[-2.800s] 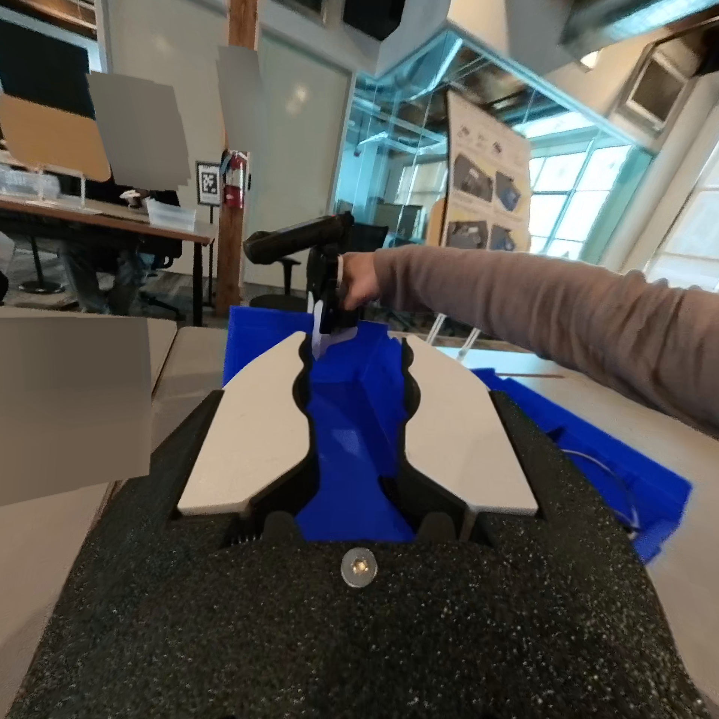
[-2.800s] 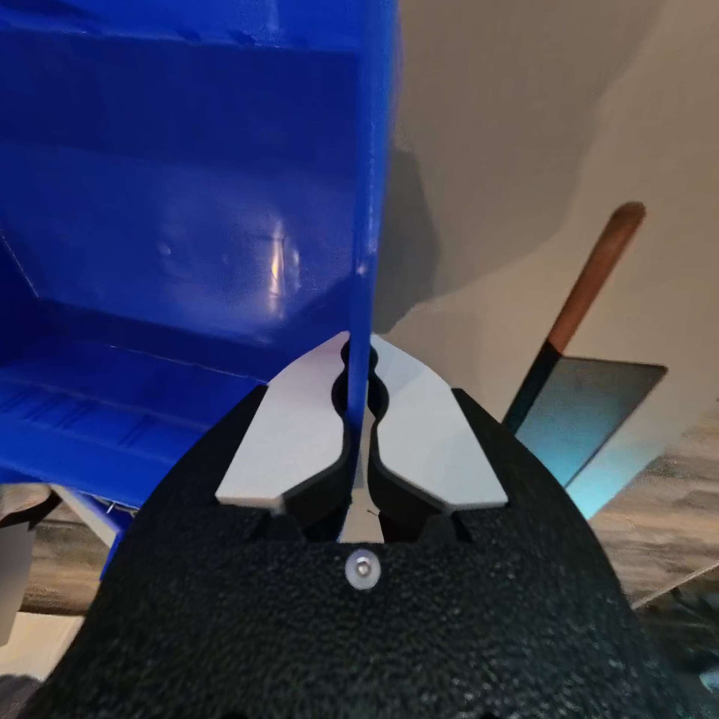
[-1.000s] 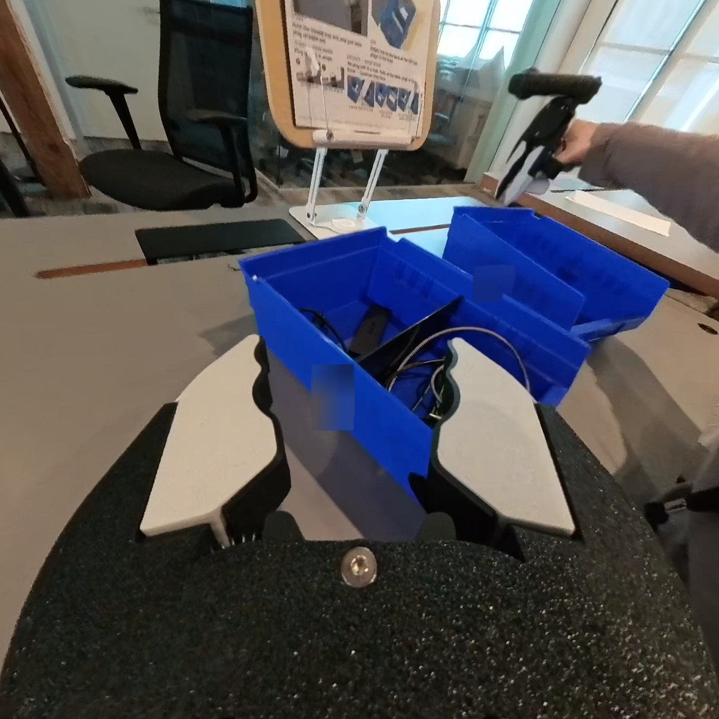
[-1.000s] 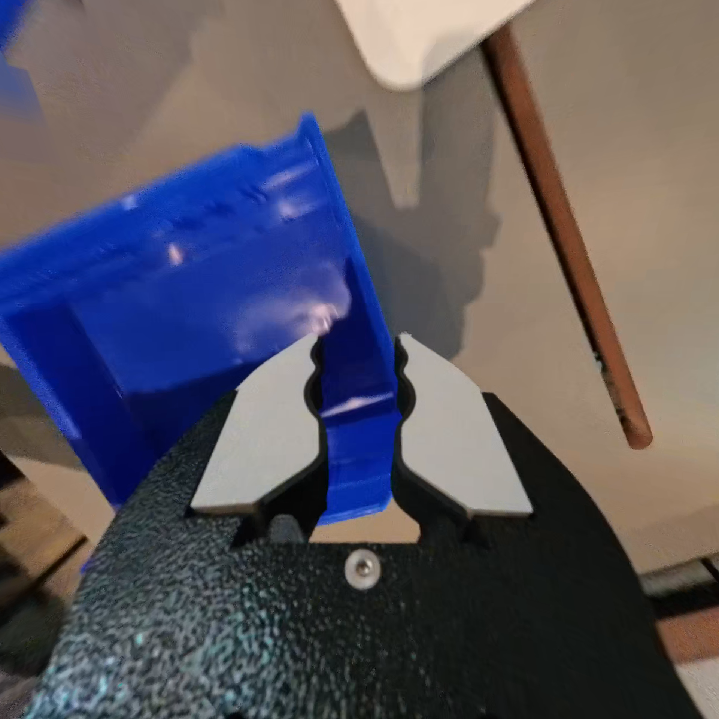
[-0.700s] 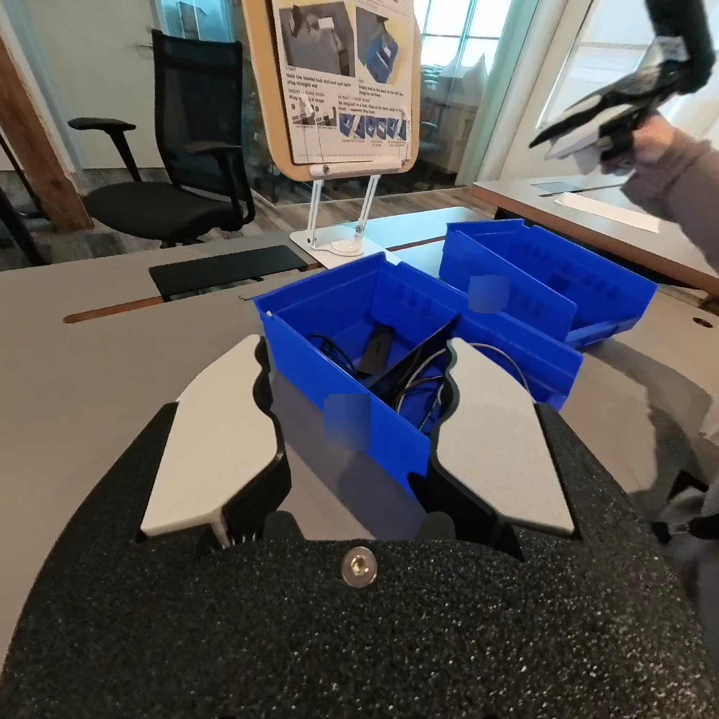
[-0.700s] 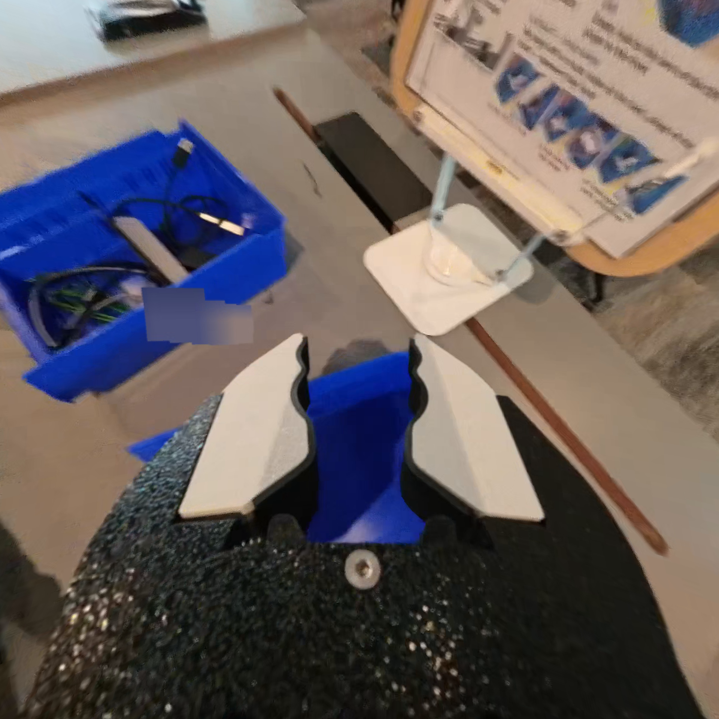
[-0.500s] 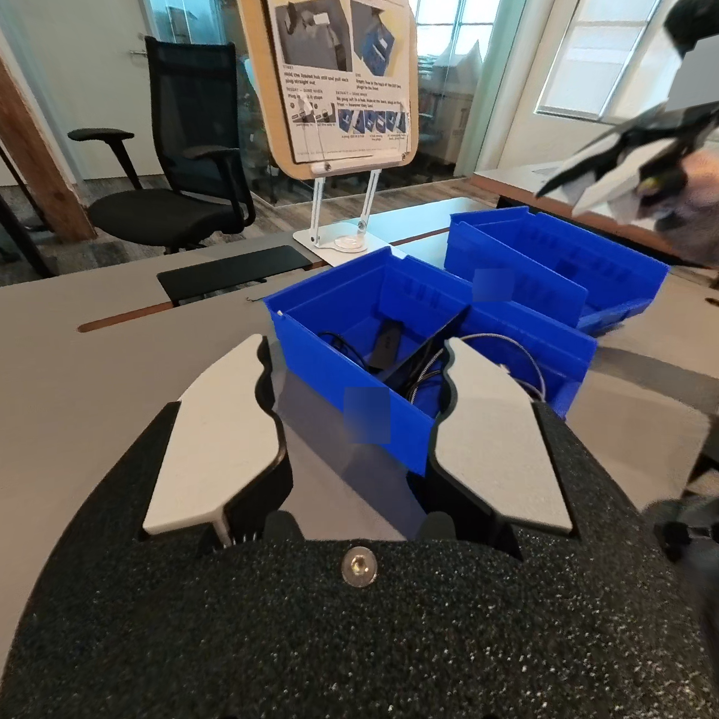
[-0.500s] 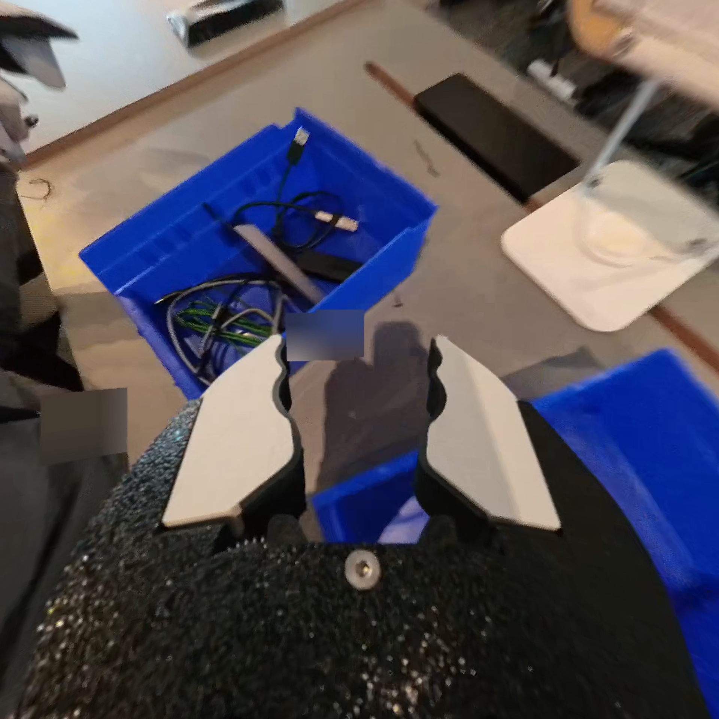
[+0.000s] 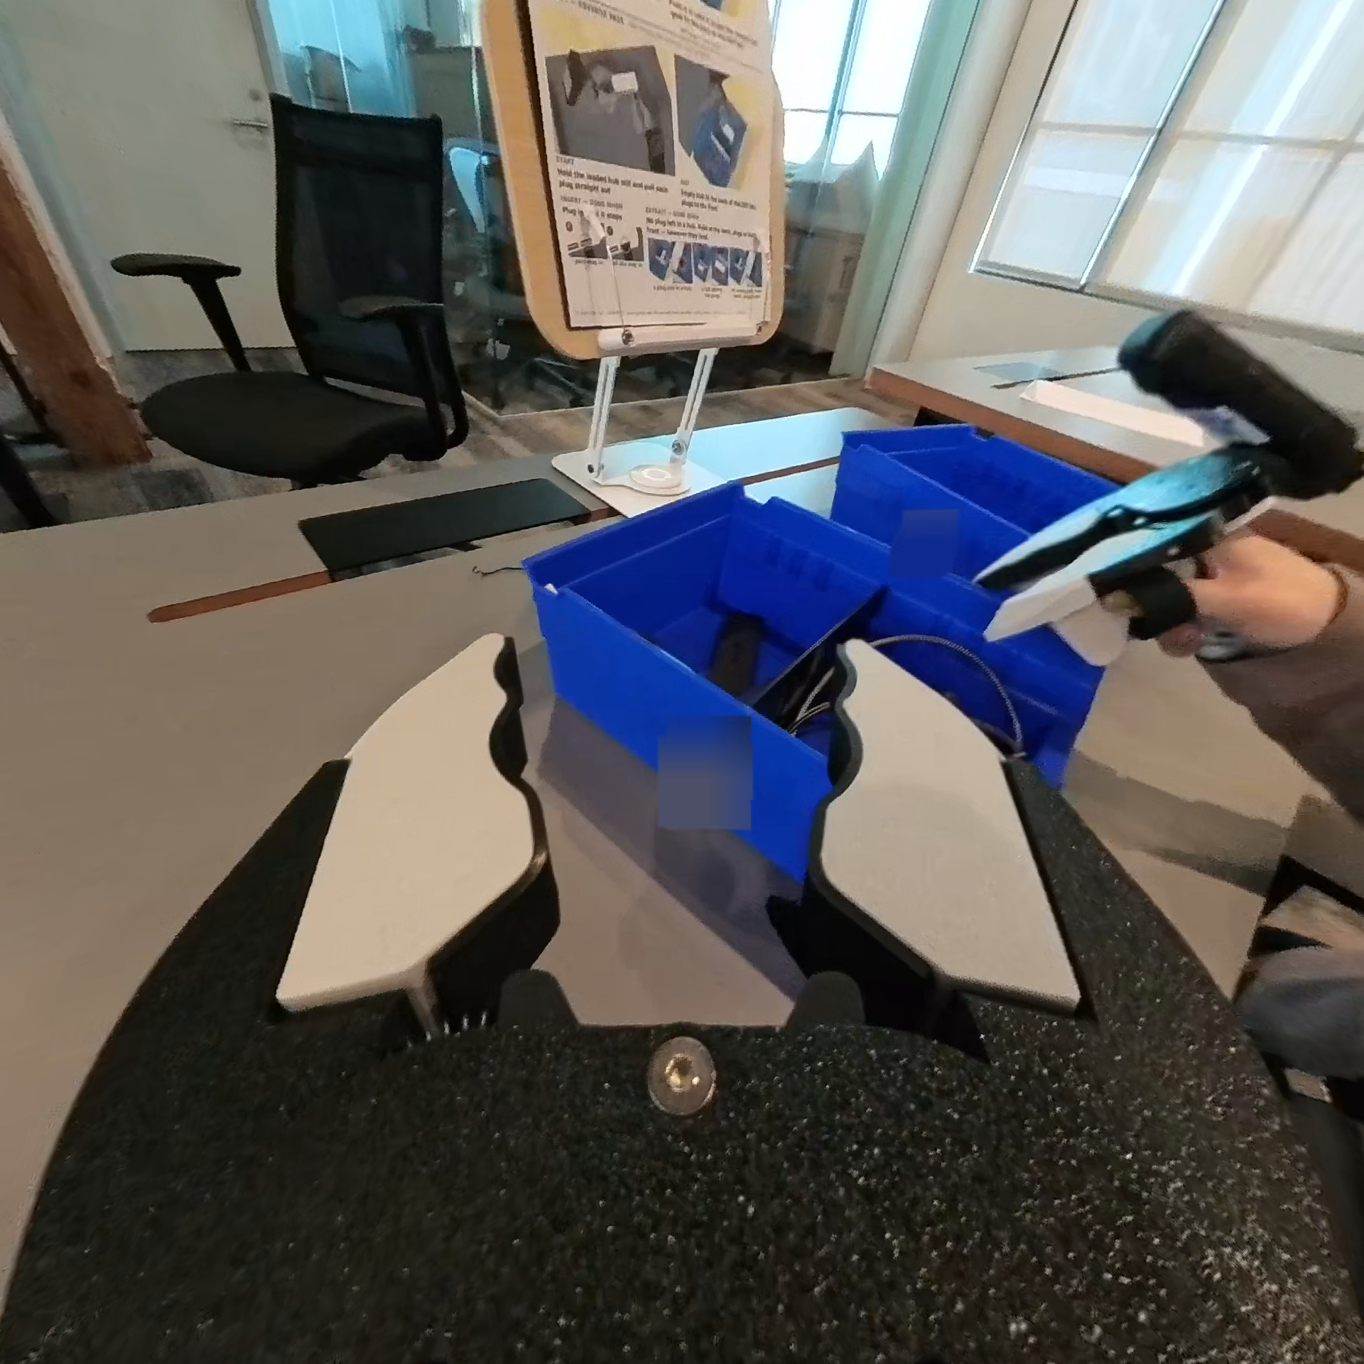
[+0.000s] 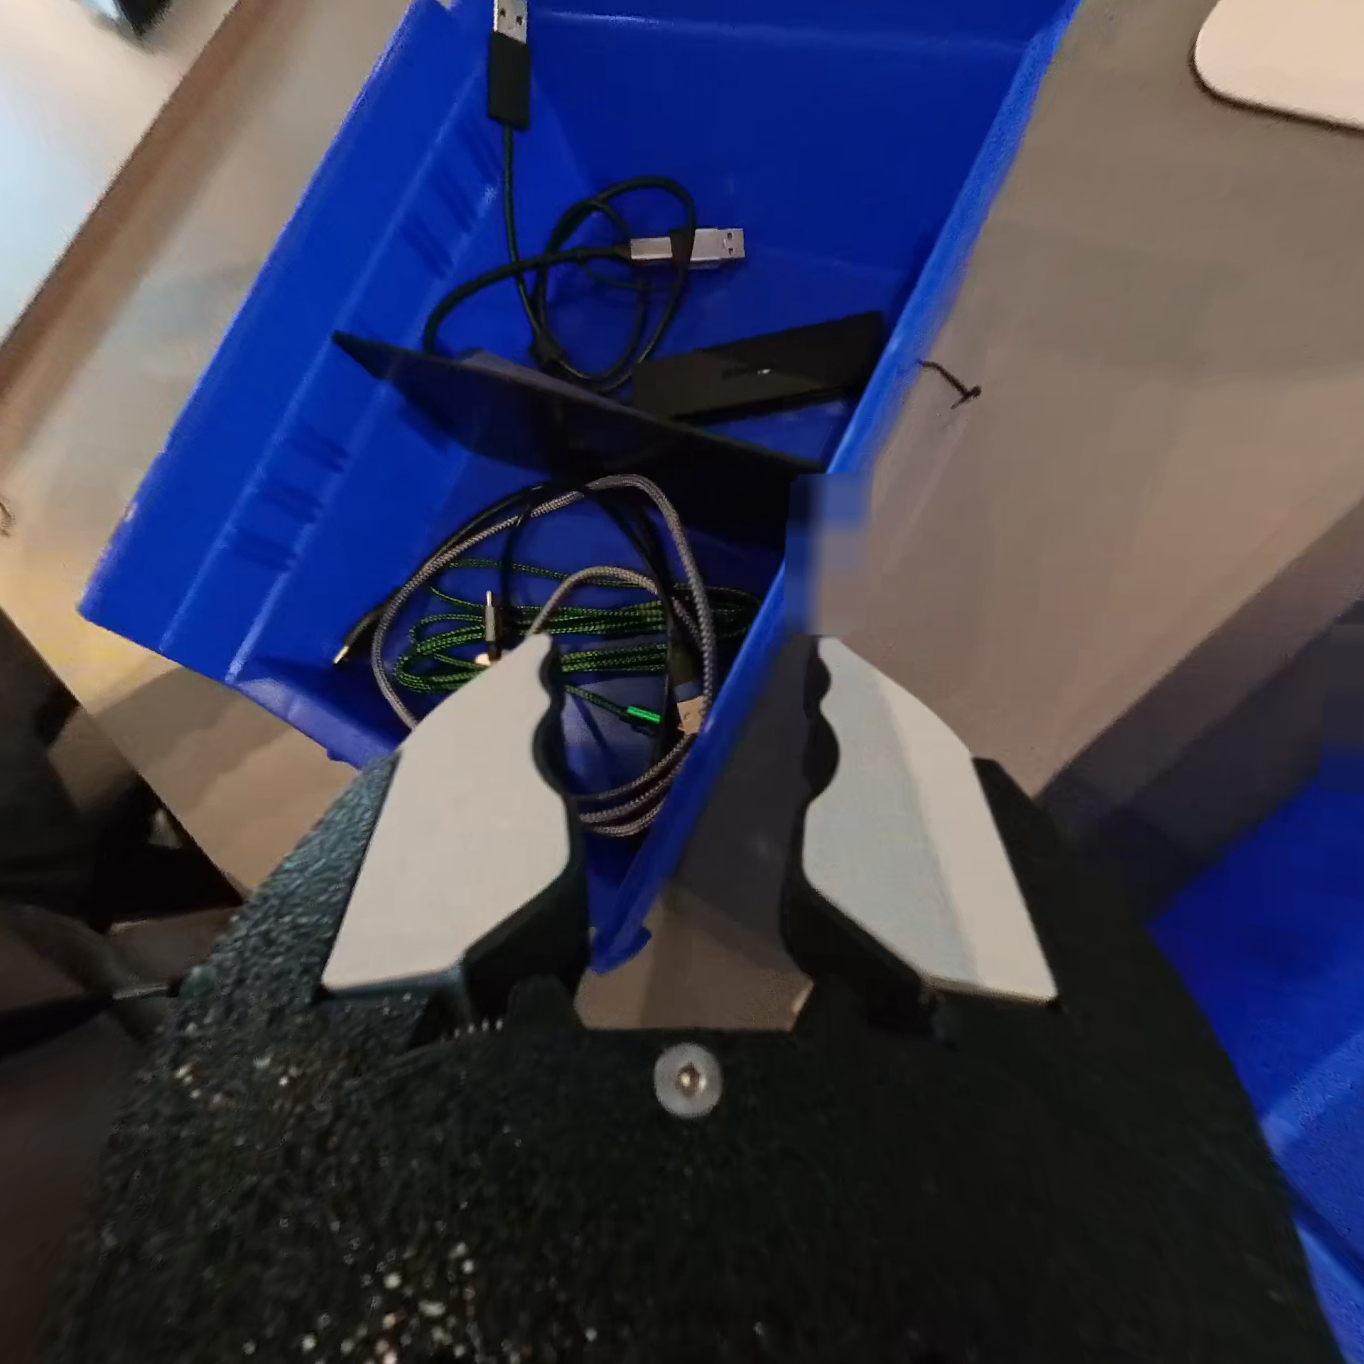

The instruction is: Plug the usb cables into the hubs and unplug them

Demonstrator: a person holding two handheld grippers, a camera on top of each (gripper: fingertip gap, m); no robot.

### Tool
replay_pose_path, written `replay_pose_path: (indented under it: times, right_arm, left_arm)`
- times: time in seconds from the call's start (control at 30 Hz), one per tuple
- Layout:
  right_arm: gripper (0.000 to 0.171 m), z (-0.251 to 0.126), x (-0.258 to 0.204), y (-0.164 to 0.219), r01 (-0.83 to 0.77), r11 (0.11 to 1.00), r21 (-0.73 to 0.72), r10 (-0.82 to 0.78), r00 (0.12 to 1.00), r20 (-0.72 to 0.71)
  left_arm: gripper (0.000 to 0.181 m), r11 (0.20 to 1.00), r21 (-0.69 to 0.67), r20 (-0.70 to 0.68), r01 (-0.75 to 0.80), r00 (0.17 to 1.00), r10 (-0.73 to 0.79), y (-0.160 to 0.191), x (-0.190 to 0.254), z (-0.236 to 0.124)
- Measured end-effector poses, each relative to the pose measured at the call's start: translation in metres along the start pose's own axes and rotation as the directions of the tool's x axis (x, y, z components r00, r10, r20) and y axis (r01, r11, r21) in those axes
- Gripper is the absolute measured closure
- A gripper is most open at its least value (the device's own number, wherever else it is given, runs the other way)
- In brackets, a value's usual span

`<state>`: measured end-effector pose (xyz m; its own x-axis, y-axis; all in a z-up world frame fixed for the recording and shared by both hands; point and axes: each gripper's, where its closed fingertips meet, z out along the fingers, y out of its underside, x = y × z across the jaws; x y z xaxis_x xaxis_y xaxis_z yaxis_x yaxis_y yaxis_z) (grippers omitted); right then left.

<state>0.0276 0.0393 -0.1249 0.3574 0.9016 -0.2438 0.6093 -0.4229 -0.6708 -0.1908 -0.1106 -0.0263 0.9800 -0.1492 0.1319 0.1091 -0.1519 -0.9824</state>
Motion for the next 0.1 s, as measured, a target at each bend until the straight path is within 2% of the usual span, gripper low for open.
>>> replay_pose_path:
  times: [0.03,0.1]
  right_arm:
    - [0.116,0.0017,0.0,0.0019,-0.029,1.0,0.003,0.029,1.0,0.012]
    - [0.132,0.0092,0.0007,0.0056,-0.076,0.997,-0.006,0.076,0.997,0.02]
  left_arm:
    - [0.101,1.0,0.005,-0.009,0.009,1.0,-0.009,-0.0003,0.0004,0.0006]
    - [0.101,1.0,-0.002,-0.013,0.016,1.0,-0.016,0.0017,-0.0003,0.0023]
